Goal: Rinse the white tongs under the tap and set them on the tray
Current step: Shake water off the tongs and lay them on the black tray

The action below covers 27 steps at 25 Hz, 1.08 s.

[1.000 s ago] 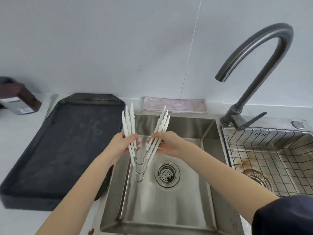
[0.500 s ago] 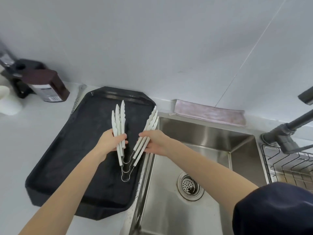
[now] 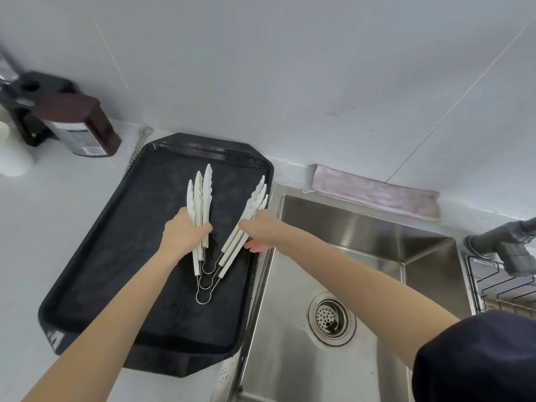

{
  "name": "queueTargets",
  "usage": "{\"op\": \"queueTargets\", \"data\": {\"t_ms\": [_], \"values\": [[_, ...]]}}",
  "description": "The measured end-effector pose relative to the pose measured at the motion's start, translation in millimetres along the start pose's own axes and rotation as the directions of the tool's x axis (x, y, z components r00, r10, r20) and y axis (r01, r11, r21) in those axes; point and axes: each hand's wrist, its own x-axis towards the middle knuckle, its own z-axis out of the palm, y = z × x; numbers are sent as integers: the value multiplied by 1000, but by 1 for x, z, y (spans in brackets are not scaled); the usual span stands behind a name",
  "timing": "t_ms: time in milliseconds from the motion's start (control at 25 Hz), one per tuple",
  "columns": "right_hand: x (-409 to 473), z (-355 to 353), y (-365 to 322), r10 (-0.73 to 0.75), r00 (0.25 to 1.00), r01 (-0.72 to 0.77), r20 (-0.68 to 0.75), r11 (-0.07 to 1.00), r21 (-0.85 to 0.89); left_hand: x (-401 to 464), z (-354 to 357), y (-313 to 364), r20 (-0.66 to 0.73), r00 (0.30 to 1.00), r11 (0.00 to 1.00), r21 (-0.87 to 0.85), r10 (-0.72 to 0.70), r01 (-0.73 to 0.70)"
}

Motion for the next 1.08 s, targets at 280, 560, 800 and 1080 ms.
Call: {"op": "queueTargets", "data": {"t_ms": [280, 560, 800, 1080], "values": [[-7, -5, 5, -289, 943, 202, -164, 890, -408, -2, -1, -6, -33, 996, 994, 72, 80, -78], [2, 13, 38, -559, 828, 312, -48, 530, -789, -6, 2, -11, -69, 980, 977, 117, 188, -180], [24, -2, 35, -589, 807, 321, -41, 496, -807, 18, 6, -8, -97, 968, 971, 65, 234, -228], [47, -22, 33, -635, 770, 298, -60, 441, -847, 39, 10, 4, -104, 960, 966, 33, 260, -258]]}}
